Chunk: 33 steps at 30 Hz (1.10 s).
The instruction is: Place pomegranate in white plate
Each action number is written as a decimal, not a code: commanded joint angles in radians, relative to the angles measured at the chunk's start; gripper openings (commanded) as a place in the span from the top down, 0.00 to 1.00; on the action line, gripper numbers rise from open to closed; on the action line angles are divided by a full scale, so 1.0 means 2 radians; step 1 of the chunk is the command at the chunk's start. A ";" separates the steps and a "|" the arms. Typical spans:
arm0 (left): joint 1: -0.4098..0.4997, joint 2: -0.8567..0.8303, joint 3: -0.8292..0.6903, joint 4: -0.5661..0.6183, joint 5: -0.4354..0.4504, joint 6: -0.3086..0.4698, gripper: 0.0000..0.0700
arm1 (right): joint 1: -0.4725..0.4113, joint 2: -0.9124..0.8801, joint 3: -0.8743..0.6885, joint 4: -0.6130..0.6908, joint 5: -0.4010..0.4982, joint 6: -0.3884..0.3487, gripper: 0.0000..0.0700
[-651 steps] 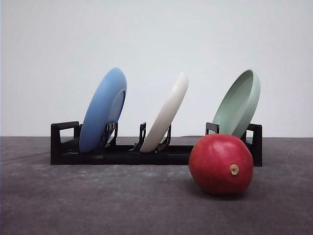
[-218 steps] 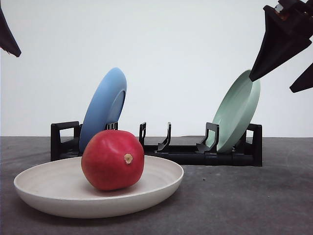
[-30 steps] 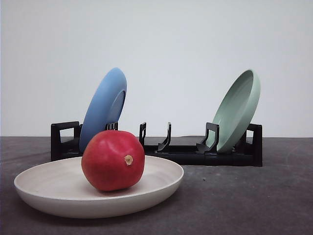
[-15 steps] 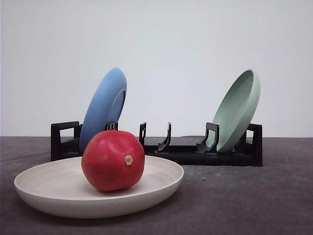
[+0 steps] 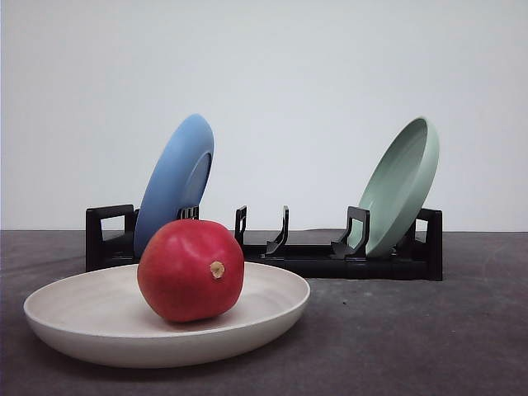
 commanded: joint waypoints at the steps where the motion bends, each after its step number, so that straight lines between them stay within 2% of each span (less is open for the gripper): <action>1: 0.000 -0.001 -0.006 -0.001 0.001 0.007 1.00 | 0.000 0.000 -0.002 0.006 0.000 0.005 0.98; 33: 0.000 -0.001 -0.006 -0.001 0.001 0.007 1.00 | 0.000 0.000 -0.002 0.006 0.000 0.005 0.98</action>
